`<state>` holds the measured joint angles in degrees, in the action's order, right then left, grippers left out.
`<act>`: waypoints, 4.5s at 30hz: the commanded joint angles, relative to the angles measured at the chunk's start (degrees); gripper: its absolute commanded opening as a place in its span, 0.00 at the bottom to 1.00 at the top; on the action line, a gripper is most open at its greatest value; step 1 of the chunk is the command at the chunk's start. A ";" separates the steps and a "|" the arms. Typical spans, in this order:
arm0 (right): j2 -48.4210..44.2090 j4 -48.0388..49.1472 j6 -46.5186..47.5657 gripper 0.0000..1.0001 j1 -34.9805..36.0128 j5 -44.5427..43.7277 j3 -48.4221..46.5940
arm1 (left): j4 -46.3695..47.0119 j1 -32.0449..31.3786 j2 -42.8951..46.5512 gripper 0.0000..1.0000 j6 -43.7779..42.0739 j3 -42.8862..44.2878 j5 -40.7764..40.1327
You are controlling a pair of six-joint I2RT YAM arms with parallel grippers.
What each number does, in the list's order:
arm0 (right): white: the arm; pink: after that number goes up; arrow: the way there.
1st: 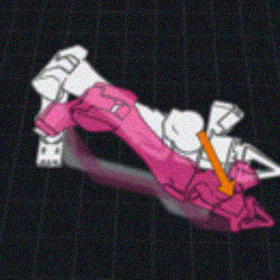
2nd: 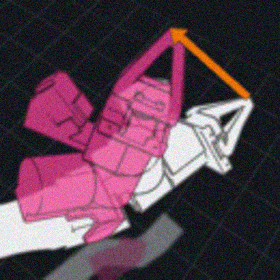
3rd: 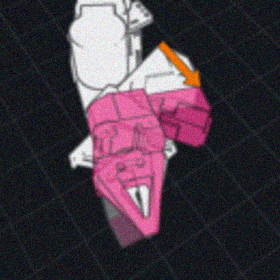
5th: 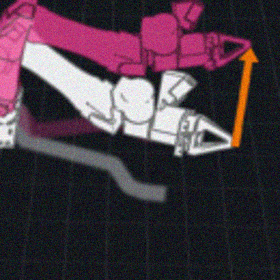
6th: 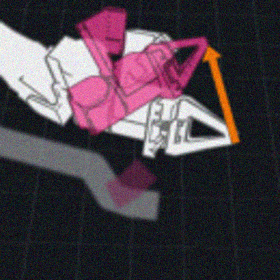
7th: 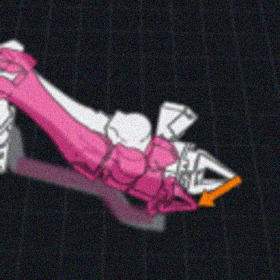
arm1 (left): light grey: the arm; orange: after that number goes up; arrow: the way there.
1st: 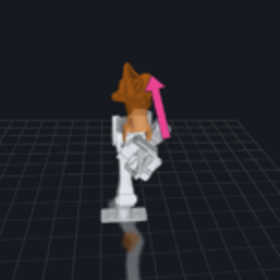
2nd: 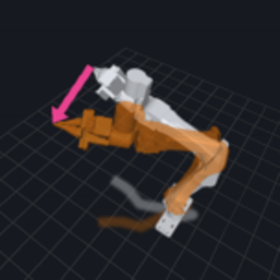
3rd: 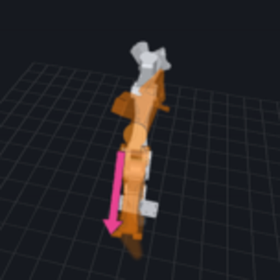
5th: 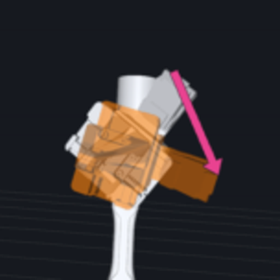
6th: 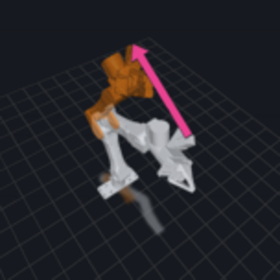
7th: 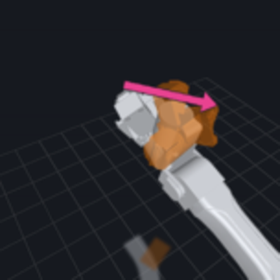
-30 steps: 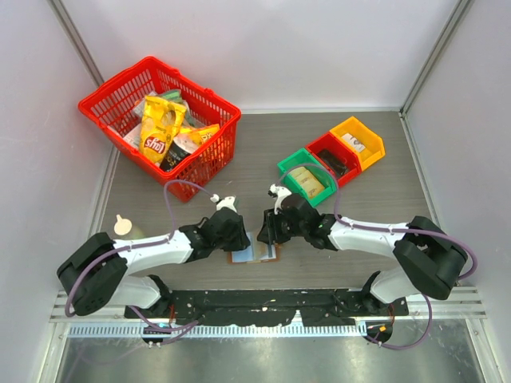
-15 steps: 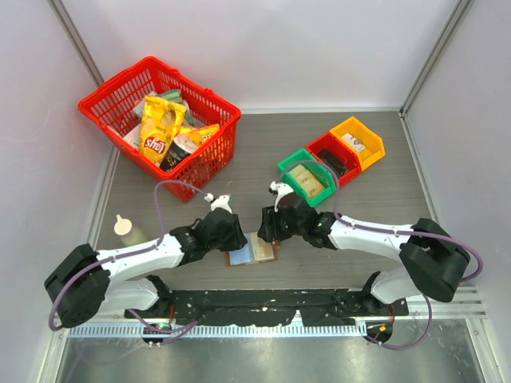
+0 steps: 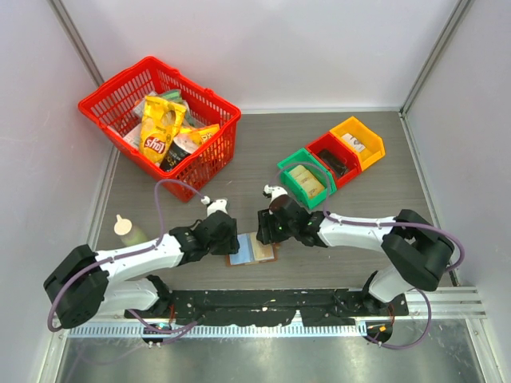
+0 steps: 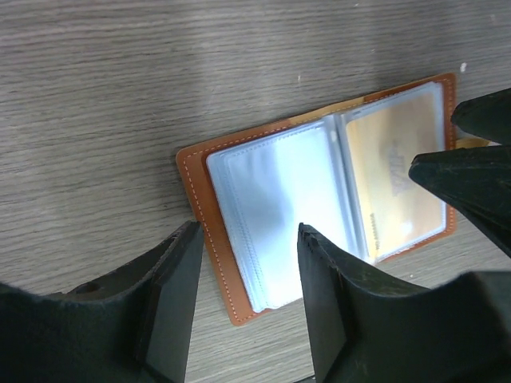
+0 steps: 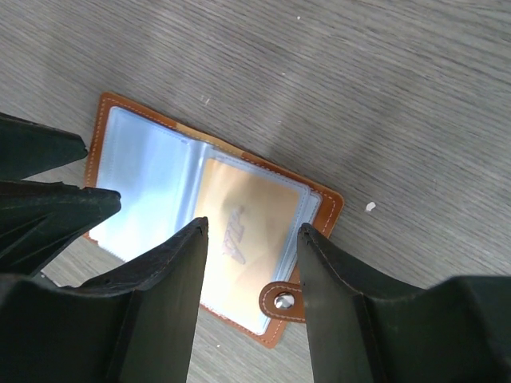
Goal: Take the credit cards out of the card holder
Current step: Remove the credit card from the card holder.
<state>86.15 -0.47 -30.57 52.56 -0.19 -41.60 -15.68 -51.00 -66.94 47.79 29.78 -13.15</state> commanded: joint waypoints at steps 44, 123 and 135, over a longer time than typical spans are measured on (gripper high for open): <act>1.48 -3.40 -0.28 0.49 1.50 -4.83 -3.31 | 3.29 -0.24 -4.34 0.28 1.87 -0.34 1.37; 6.75 43.17 -21.02 0.41 -3.78 20.75 17.35 | 12.17 -0.32 -0.83 0.08 8.81 -7.28 5.41; 12.98 58.03 -25.94 0.33 -3.86 25.58 19.10 | 11.46 -0.32 -1.44 0.00 8.81 -7.02 4.89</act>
<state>97.23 48.64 -54.11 47.92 21.93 -22.37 -3.49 -51.05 -66.89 56.62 22.68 -7.11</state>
